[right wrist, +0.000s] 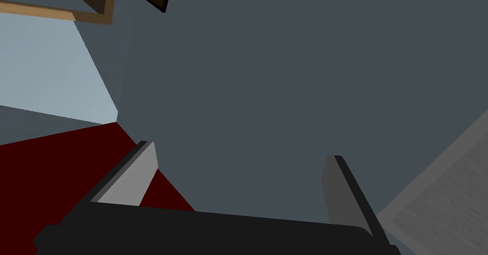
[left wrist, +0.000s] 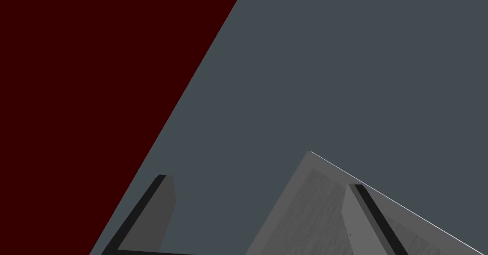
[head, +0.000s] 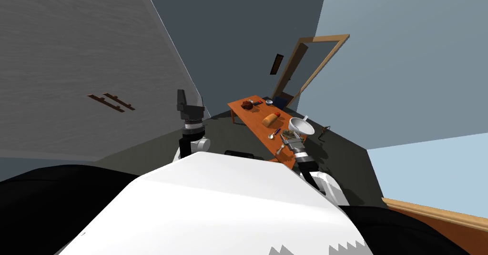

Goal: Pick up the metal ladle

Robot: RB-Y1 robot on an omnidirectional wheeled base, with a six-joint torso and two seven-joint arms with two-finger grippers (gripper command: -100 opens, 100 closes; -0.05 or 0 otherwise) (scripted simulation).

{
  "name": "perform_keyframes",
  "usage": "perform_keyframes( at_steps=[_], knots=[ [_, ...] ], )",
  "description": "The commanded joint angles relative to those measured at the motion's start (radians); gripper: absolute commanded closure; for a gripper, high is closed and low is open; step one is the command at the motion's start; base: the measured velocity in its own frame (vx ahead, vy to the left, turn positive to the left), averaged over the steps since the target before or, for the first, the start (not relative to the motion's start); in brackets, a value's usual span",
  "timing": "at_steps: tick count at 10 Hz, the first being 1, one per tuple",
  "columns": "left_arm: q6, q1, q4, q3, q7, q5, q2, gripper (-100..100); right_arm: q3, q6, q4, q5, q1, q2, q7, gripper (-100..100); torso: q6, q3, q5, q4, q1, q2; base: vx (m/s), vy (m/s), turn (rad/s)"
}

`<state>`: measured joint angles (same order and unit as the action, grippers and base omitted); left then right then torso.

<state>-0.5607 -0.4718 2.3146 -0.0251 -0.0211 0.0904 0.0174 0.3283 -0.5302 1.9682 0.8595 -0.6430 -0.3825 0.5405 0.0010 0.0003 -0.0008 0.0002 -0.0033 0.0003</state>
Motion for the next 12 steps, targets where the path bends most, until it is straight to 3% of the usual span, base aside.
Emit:
perform_keyframes(
  at_steps=[1,2,7,10,12],
  knots=[
    [0.000,0.000,0.000,0.000,0.000,0.000,0.000,0,0.005,-0.003,-0.011,0.031,0.003,-0.005,0.005,-100,0.000,0.000,0.000,0.000,0.000,0.000,-0.007,-0.009,-0.027],
    [0.000,0.000,0.000,0.000,0.000,0.000,0.000,0,0.027,-0.010,-0.046,0.069,-0.005,-0.024,0.039,-100,0.000,0.000,0.000,0.000,0.001,-0.001,-0.011,0.000,0.345],
    [0.000,0.000,0.000,0.000,0.000,0.000,0.000,0,0.048,-0.018,-0.081,0.179,-0.012,-0.042,0.073,-100,0.000,-0.001,0.000,0.000,0.000,-0.001,-0.009,-0.016,0.136],
    [0.000,0.000,0.000,0.000,0.000,0.000,0.000,0,0.087,-0.040,-0.155,0.282,-0.021,-0.075,0.139,-100,0.000,-0.001,0.000,0.000,0.000,-0.001,-0.009,-0.019,0.263],
    [0.000,0.000,0.000,0.000,0.000,0.000,0.000,0,0.087,-0.040,-0.155,0.324,-0.021,-0.075,0.139,-100,0.000,-0.001,0.000,0.000,0.000,-0.001,-0.005,-0.021,0.095]
  ],
)
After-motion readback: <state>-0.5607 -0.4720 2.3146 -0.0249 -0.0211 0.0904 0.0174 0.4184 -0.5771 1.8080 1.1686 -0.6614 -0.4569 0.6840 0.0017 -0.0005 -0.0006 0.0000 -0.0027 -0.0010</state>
